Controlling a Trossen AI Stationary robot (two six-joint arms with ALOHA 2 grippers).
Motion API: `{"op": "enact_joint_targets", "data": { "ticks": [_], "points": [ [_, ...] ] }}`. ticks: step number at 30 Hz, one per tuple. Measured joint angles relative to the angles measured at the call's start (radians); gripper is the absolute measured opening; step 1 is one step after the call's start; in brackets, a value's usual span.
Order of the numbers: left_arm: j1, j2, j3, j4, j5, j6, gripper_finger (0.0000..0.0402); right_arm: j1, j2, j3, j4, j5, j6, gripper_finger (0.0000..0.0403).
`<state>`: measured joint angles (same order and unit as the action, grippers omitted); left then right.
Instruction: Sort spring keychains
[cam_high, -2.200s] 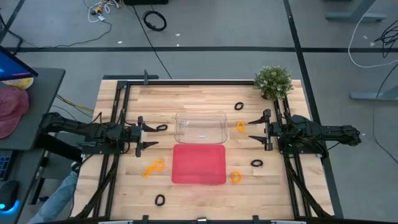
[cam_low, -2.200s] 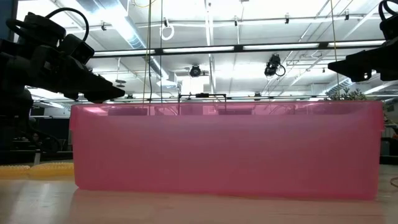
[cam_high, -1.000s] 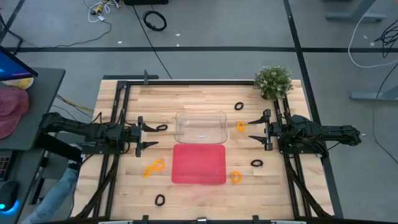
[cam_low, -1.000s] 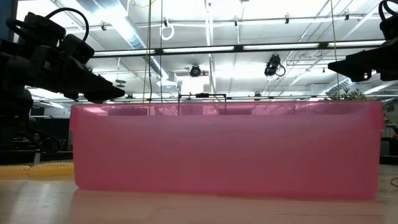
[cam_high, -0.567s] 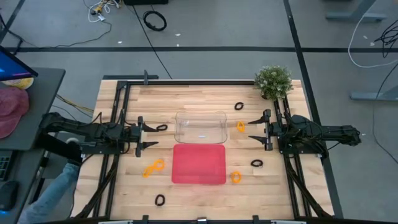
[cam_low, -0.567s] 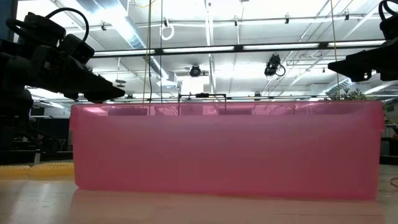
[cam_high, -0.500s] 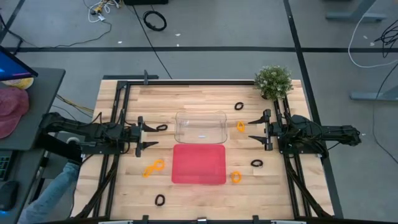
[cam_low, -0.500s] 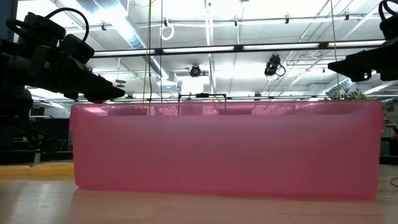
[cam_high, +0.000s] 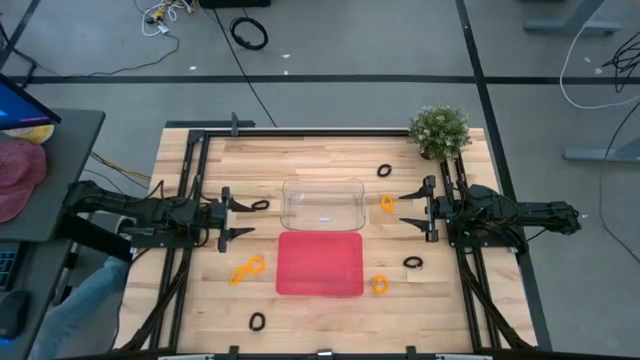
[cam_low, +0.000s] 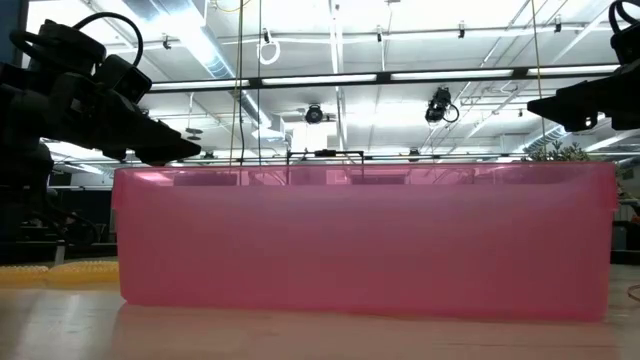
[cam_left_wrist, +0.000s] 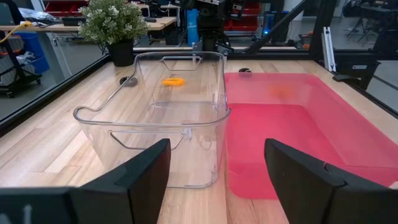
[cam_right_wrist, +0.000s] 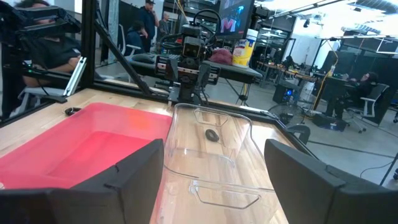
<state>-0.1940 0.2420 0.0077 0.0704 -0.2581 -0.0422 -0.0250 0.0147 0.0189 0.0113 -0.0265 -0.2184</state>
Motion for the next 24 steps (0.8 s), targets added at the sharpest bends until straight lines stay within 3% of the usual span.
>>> {"op": "enact_joint_targets", "data": {
  "ticks": [24],
  "points": [
    [0.0,0.0,0.0,0.0,0.0,0.0,0.0261,0.0,0.0,0.0,0.017,0.0,-0.003,0.0281]
  ]
}}
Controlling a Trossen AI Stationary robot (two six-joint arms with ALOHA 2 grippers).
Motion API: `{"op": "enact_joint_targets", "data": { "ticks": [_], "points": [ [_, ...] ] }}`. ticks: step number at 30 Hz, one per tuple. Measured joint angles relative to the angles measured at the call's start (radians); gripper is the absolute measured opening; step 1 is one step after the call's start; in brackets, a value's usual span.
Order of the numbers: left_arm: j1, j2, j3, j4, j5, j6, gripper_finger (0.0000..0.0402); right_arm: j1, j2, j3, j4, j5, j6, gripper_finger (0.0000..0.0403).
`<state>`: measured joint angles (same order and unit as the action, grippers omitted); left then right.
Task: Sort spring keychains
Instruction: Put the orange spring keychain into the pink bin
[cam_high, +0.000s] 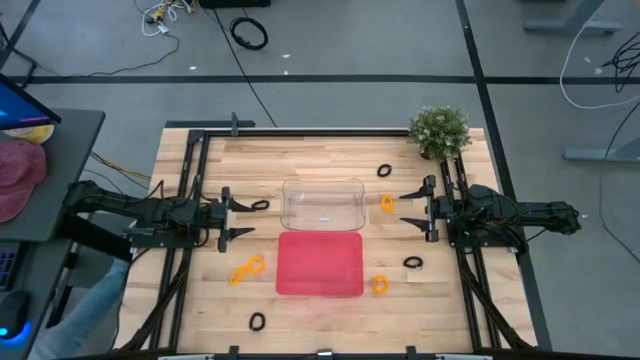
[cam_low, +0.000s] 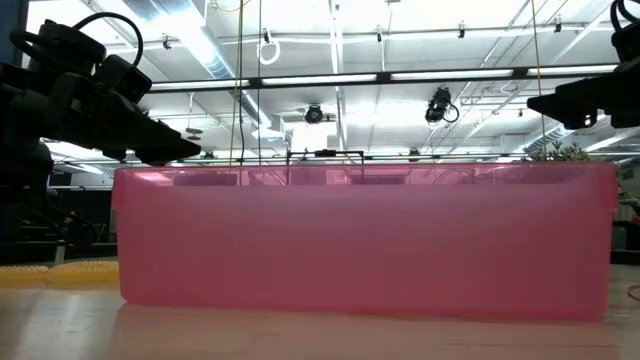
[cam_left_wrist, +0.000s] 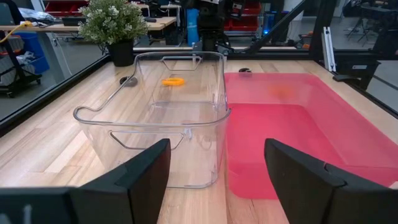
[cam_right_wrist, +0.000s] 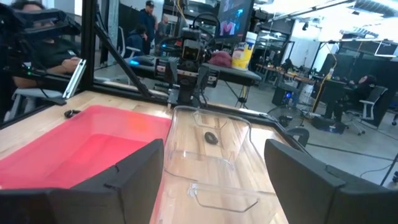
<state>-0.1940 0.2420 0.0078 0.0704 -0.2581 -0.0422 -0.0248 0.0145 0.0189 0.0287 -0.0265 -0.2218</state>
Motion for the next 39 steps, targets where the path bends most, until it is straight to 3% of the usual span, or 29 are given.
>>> {"op": "enact_joint_targets", "data": {
  "ticks": [11,18,25,30,34,39],
  "points": [
    [0.0,0.0,0.0,0.0,0.0,0.0,0.0261,0.0,0.0,0.0,0.154,0.0,0.031,0.0281],
    [0.0,0.0,0.0,0.0,0.0,0.0,0.0261,0.0,0.0,0.0,0.446,0.0,0.117,0.0281],
    [0.0,0.0,0.0,0.0,0.0,0.0,0.0261,0.0,0.0,0.0,0.853,0.003,0.261,0.0281],
    [0.0,0.0,0.0,0.0,0.0,0.0,0.0261,0.0,0.0,0.005,1.017,0.002,0.288,0.0281],
    [0.0,0.0,0.0,0.0,0.0,0.0,0.0261,0.0,0.0,0.096,0.98,-0.033,0.292,0.0281],
    [0.0,0.0,0.0,0.0,0.0,0.0,0.0261,0.0,0.0,0.325,0.675,-0.108,0.257,0.0281]
  ]
}}
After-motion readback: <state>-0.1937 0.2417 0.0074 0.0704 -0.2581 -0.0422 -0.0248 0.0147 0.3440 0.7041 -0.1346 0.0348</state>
